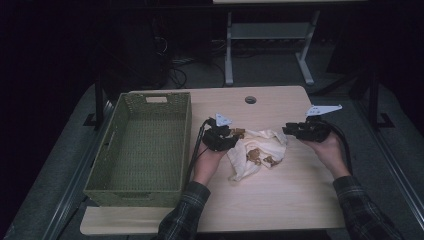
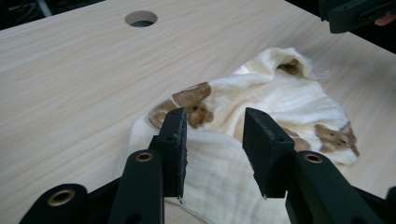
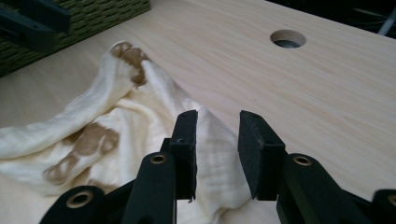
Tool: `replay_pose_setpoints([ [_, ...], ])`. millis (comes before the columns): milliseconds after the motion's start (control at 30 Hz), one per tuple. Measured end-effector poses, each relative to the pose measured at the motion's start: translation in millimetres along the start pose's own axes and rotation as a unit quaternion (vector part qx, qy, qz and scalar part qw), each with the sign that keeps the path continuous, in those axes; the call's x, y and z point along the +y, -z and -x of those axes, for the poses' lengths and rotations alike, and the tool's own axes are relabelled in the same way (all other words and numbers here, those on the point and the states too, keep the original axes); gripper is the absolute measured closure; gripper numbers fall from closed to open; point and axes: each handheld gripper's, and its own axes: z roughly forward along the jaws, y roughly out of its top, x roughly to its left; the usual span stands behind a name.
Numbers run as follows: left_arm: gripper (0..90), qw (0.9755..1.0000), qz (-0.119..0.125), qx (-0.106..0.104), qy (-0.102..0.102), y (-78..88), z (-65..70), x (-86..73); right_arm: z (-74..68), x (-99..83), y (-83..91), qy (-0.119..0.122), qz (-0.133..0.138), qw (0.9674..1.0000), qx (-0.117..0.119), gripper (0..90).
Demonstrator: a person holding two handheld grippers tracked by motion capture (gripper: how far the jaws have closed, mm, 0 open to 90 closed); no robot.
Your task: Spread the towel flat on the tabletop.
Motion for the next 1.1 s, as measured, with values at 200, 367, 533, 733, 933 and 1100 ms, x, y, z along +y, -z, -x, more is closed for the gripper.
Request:
replay_pose_setpoints([
  [200,56.3,0.9994,-0.008,-0.023,-0.022,1.9,15.6,-6.6,-19.7,-11.4,1.8,0.008,-0.005,0.9996,0.025,67.3],
  [367,55.4,0.9982,-0.014,-0.046,-0.036,7.5,26.6,-16.8,-33.8,-21.2,-2.5,0.017,-0.02,0.9986,0.045,69.1],
  [533,54.4,0.9972,-0.027,-0.055,-0.042,12.2,33.8,-30.0,-44.6,-28.9,-6.4,0.019,-0.027,0.9979,0.055,70.6],
  [733,47.8,0.9962,-0.039,-0.068,-0.039,23.8,44.8,-53.0,-65.1,-38.4,-18.1,0.025,-0.05,0.9953,0.079,69.9],
  [933,45.3,0.9944,-0.057,-0.082,-0.034,24.1,48.9,-62.1,-72.2,-41.1,-27.1,0.033,-0.065,0.9943,0.078,67.4],
  [1100,57.8,0.992,-0.081,-0.087,-0.042,18.8,52.7,-65.4,-77.6,-44.4,-34.3,0.051,-0.082,0.993,0.069,66.4],
])
